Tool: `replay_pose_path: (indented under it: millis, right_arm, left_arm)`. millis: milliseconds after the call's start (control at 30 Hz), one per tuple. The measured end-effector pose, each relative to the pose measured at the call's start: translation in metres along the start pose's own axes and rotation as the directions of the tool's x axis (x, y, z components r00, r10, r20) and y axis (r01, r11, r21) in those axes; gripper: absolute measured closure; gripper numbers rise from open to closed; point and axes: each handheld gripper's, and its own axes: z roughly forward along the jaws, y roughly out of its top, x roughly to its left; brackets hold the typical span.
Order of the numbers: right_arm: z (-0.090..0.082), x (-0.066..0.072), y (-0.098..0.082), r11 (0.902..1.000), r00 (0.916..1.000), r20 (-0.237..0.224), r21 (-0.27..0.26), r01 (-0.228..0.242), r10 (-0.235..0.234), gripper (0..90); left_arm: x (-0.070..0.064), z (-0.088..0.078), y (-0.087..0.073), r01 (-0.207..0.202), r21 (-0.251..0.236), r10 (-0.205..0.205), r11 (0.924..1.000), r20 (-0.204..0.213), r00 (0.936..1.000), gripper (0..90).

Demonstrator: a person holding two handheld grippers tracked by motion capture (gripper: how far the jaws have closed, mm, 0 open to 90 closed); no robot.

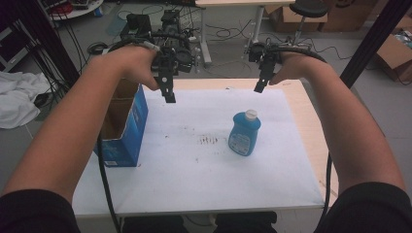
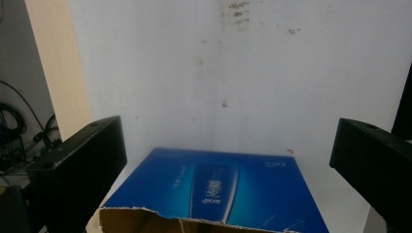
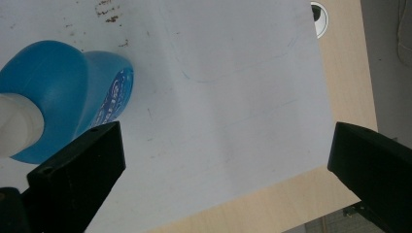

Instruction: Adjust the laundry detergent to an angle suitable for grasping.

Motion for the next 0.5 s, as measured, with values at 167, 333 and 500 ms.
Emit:
replay_pose_path:
  millis: [167, 333, 500]
  right_arm:
    - [-0.0004, -0.0017, -0.0016, 1.0000, 1.0000, 0.001, 0.005, -0.004, 0.004, 0.0]
    - [0.0006, -0.0026, -0.0045, 0.9999, 0.9999, 0.004, -0.002, -0.011, 0.011, 0.0]
    - [0.0008, -0.0019, -0.0046, 1.0000, 1.0000, 0.002, -0.005, -0.008, 0.008, 0.0]
  left_arm:
    - [0.0016, 0.0008, -0.0005, 0.007, 0.003, -0.007, 1.0000, 0.000, 1.0000, 0.3]
    - [-0.0006, 0.0007, 0.0008, 0.010, 0.012, -0.010, 0.9999, -0.006, 0.9999, 0.3]
    - [-0.0006, -0.0020, -0.0014, 0.023, 0.008, -0.023, 0.9997, -0.016, 0.9996, 0.3]
